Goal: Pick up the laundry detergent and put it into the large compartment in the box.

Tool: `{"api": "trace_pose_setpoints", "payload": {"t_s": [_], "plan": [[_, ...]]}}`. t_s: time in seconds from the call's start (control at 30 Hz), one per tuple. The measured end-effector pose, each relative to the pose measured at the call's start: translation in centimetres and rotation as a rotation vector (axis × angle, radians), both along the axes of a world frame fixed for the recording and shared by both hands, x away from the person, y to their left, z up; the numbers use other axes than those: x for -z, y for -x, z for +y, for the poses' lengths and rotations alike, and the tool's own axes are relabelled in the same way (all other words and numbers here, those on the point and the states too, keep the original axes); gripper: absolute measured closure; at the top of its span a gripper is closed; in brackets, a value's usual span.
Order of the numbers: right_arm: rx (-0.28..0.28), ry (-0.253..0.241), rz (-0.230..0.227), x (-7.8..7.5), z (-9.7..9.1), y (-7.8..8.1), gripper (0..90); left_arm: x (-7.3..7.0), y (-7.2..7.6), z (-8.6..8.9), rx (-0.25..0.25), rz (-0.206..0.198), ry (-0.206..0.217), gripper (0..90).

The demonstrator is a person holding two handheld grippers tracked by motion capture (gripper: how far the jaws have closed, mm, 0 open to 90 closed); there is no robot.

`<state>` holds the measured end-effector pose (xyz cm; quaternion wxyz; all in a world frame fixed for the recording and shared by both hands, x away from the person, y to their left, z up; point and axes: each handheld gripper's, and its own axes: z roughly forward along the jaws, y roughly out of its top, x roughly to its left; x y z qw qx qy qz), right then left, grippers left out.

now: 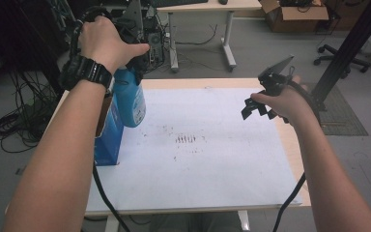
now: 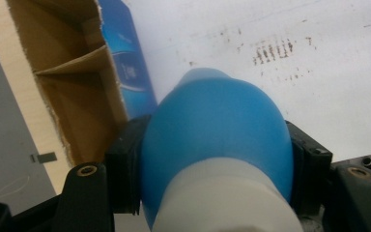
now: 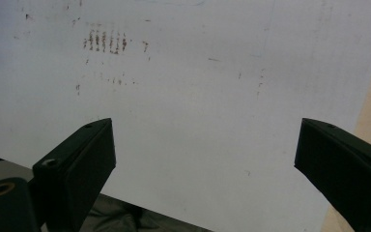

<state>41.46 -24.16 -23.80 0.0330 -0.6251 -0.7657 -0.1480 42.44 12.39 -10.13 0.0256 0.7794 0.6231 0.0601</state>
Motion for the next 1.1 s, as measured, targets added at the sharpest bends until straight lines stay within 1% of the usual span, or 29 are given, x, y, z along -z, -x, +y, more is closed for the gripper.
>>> {"api": "trace_pose_setpoints", "payload": {"t_s": [0.03, 0.07, 0.13, 0.27, 0.47, 0.5, 0.53, 0.63, 0.8, 0.97, 1.07, 1.1], "plan": [[0.004, 0.0, 0.001, 0.0, 0.0, -0.1, 7.6, 0.0, 0.0, 0.0, 0.0, 0.0, 0.0, 37.4], [0.004, 0.001, 0.001, 0.0, -0.1, -0.1, 7.6, -0.3, -0.2, 0.5, -0.012, -0.002, 0.005, 37.4], [0.004, 0.008, 0.002, 0.1, -0.1, -0.2, 7.6, -0.5, -0.3, 1.1, -0.02, -0.006, 0.008, 37.4], [0.006, 0.005, 0.004, 0.1, -0.1, -0.2, 7.6, -1.1, -0.4, 2.3, -0.038, -0.013, -0.002, 37.4], [0.011, 0.006, 0.007, 0.3, -0.3, -0.4, 7.6, -1.8, -0.5, 5.0, -0.086, -0.027, 0.0, 37.4], [0.011, 0.006, 0.007, 0.3, -0.3, -0.4, 7.6, -1.8, -0.5, 5.0, -0.086, -0.027, 0.0, 37.4], [0.012, 0.011, 0.009, 0.4, -0.3, -0.5, 7.6, -1.8, -0.6, 6.0, -0.103, -0.029, 0.006, 37.4], [0.011, 0.012, 0.012, 0.5, -0.2, -0.6, 7.6, -1.8, -0.7, 7.6, -0.134, -0.032, 0.014, 37.4], [0.012, 0.018, 0.017, 0.7, -0.1, -0.8, 7.6, -1.5, -0.7, 9.6, -0.176, -0.038, 0.002, 37.5], [0.013, 0.011, 0.02, 0.9, 0.0, -1.0, 7.6, -1.1, -0.8, 11.4, -0.202, -0.04, 0.01, 37.4], [0.013, 0.017, 0.022, 1.1, -0.1, -1.0, 7.6, -0.6, -0.8, 12.1, -0.211, -0.038, 0.003, 37.4], [0.015, 0.017, 0.022, 1.1, -0.1, -1.1, 7.6, -0.3, -0.8, 12.3, -0.214, -0.031, 0.0, 37.4]]}}
